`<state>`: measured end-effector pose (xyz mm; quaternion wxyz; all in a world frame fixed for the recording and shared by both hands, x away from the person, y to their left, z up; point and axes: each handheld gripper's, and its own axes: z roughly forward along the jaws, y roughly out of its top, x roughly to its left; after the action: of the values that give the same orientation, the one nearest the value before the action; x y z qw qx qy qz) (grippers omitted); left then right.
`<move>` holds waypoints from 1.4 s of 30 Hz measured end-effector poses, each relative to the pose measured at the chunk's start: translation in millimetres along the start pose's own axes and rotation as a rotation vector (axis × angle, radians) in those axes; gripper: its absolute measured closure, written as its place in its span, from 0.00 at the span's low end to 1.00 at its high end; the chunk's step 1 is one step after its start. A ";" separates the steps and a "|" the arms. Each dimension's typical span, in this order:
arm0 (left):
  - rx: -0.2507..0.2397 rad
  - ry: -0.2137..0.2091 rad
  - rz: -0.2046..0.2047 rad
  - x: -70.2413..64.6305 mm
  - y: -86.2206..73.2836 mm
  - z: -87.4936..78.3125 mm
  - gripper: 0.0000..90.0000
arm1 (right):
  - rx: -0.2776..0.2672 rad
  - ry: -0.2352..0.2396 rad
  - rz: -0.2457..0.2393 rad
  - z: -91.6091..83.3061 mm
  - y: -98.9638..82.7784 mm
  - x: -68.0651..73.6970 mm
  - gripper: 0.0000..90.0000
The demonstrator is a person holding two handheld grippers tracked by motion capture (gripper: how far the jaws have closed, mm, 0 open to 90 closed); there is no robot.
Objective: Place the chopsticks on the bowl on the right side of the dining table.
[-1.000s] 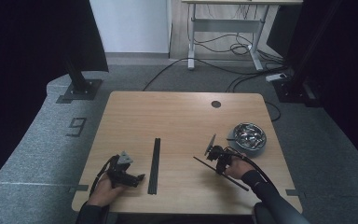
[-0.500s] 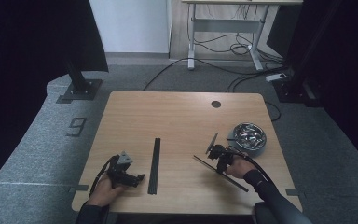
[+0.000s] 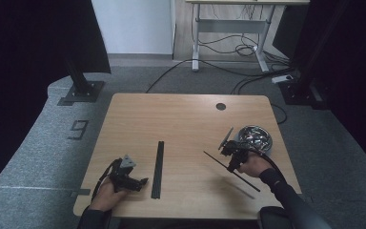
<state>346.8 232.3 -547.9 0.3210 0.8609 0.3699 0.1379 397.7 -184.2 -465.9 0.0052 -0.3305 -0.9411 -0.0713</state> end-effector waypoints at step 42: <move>0.000 0.001 0.001 0.1 0.0 0.0 0.00 | -0.028 -0.127 0.151 -64.4 0.9 -67.7 0.95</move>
<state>346.9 232.4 -547.8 0.3210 0.8610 0.3696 0.1383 448.7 -234.4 -405.9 -0.0539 -0.4043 -0.9109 -0.0628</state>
